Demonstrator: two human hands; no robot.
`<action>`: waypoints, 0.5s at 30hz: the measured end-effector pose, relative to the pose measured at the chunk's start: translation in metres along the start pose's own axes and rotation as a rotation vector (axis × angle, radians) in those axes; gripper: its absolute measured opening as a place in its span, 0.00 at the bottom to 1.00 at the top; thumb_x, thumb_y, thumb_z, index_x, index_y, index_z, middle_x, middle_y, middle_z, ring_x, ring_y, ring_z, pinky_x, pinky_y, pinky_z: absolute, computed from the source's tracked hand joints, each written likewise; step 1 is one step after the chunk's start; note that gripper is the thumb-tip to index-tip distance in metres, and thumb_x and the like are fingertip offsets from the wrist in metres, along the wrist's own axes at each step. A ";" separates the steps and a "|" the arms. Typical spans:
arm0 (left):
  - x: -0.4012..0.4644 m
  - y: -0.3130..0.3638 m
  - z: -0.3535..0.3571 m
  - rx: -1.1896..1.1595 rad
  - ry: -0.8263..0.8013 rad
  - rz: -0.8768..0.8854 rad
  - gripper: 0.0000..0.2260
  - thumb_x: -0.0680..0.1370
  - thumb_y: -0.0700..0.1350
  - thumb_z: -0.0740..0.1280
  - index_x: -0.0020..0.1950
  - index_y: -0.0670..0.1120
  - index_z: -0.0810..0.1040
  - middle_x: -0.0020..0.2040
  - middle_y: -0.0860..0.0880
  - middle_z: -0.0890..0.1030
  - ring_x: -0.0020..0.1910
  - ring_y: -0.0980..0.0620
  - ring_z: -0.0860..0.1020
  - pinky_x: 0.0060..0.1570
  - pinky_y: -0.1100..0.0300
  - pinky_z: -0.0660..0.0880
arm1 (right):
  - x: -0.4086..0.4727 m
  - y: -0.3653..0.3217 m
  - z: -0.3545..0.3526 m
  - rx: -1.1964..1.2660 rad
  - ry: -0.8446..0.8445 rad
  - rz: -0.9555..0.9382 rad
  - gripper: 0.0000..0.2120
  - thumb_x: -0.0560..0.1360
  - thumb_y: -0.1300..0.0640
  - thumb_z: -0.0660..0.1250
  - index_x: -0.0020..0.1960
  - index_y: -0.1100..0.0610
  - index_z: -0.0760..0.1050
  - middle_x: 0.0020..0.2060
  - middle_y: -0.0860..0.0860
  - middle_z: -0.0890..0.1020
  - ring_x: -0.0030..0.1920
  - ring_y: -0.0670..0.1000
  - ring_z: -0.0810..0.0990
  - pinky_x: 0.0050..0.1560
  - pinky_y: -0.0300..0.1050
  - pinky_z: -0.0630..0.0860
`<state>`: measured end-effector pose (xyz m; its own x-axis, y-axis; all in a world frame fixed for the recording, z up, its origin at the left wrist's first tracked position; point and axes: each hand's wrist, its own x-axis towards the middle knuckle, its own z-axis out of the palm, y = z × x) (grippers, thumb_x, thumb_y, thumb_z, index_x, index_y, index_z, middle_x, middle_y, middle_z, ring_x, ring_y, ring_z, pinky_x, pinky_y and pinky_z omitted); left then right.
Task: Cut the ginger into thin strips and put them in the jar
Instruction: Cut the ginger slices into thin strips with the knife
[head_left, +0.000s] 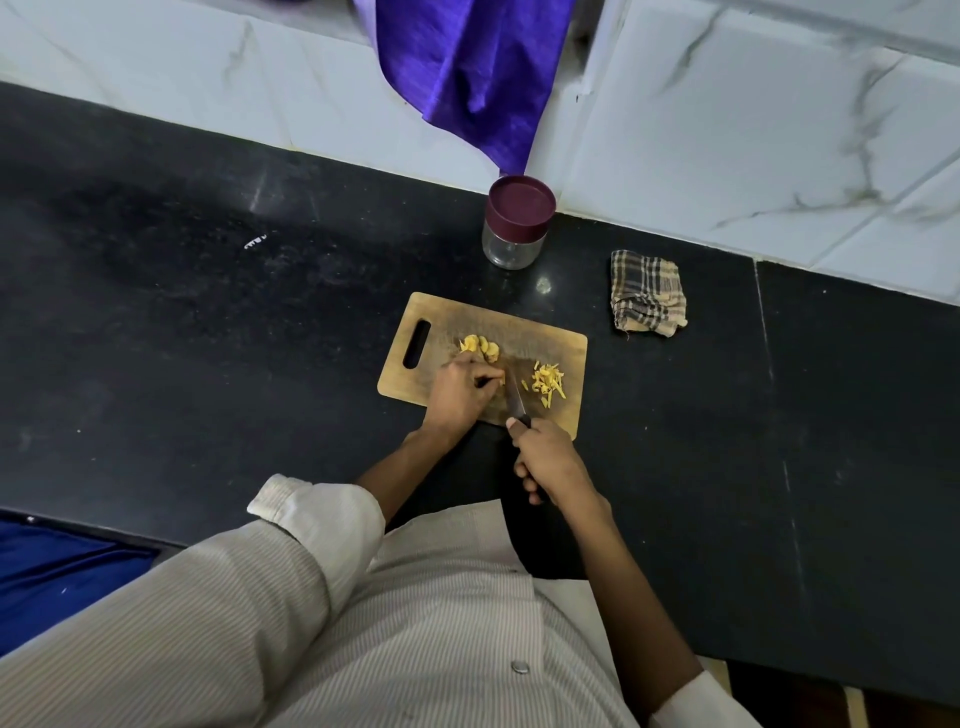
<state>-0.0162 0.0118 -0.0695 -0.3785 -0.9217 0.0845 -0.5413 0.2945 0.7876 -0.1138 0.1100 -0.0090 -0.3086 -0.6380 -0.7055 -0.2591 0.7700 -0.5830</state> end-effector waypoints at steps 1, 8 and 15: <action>0.000 0.000 0.000 0.003 0.000 0.001 0.07 0.73 0.37 0.72 0.51 0.41 0.84 0.49 0.45 0.81 0.46 0.51 0.78 0.49 0.62 0.73 | 0.000 0.000 0.000 -0.007 -0.002 -0.004 0.12 0.84 0.47 0.55 0.51 0.55 0.71 0.30 0.52 0.72 0.25 0.49 0.70 0.23 0.39 0.67; -0.001 0.000 0.000 0.018 -0.004 0.005 0.08 0.74 0.37 0.71 0.52 0.40 0.84 0.50 0.44 0.80 0.47 0.50 0.78 0.50 0.62 0.74 | 0.002 0.000 0.005 -0.091 0.044 -0.015 0.14 0.84 0.48 0.55 0.53 0.57 0.72 0.32 0.53 0.75 0.25 0.50 0.73 0.23 0.40 0.70; -0.003 -0.001 0.002 0.079 -0.030 0.021 0.09 0.76 0.37 0.67 0.55 0.40 0.83 0.52 0.44 0.79 0.49 0.49 0.77 0.51 0.60 0.74 | 0.011 0.000 0.019 -0.219 0.140 -0.001 0.17 0.84 0.47 0.55 0.55 0.60 0.73 0.43 0.58 0.80 0.35 0.56 0.81 0.30 0.49 0.80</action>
<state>-0.0160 0.0150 -0.0721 -0.4121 -0.9076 0.0808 -0.5905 0.3335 0.7349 -0.0999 0.1034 -0.0241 -0.4278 -0.6445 -0.6337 -0.4471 0.7602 -0.4714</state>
